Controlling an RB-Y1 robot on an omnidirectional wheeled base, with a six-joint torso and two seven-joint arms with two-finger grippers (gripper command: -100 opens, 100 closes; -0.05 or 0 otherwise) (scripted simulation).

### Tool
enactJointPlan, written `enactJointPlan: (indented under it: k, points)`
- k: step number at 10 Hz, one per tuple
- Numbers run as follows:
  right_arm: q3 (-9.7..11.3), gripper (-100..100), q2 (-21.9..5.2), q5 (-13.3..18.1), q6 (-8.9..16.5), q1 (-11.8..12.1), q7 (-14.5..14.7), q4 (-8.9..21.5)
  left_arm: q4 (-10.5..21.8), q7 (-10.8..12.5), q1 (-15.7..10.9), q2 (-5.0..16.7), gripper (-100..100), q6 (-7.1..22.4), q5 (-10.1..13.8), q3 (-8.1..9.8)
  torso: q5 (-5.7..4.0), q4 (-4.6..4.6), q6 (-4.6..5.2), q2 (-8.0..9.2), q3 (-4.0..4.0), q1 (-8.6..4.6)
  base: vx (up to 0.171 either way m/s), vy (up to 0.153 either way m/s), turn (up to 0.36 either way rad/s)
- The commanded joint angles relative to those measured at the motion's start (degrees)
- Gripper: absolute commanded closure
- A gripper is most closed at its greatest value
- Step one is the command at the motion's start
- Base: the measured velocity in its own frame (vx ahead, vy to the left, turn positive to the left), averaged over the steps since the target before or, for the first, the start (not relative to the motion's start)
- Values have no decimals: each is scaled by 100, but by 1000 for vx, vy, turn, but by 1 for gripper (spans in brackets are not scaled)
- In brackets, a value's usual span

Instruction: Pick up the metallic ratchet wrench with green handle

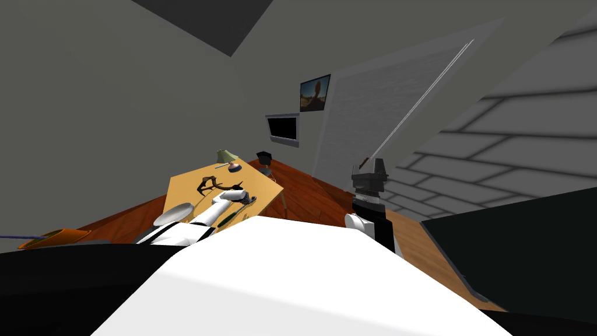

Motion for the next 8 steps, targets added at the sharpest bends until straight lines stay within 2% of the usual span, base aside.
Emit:
enactJointPlan:
  k: [1, 4, 7, 8]
  points:
    - [0, 0, 0, 0, 0, 0, 0, 0, 286, 75, -156, 39, -100, 286, 125, 159, 0, 0, 0, 0, 0, 0, 15, 36, -17]
    - [0, 0, 0, 0, 0, 0, 0, 0, 673, 95, -256, 49, -100, 455, 219, 263, 2, 0, 0, 3, 1, 5, 7, 30, -2]
    - [0, 0, 0, 0, 0, 0, 0, 0, 1281, 133, -488, 20, -100, 814, 465, 551, 4, 0, -2, 4, 2, 14, 4, 56, 13]
    - [0, 0, 0, 0, 0, 0, 0, 0, 1356, 133, -488, 20, -100, 814, 465, 551, 5, 1, -1, 6, 3, 18, 2, 45, 1]
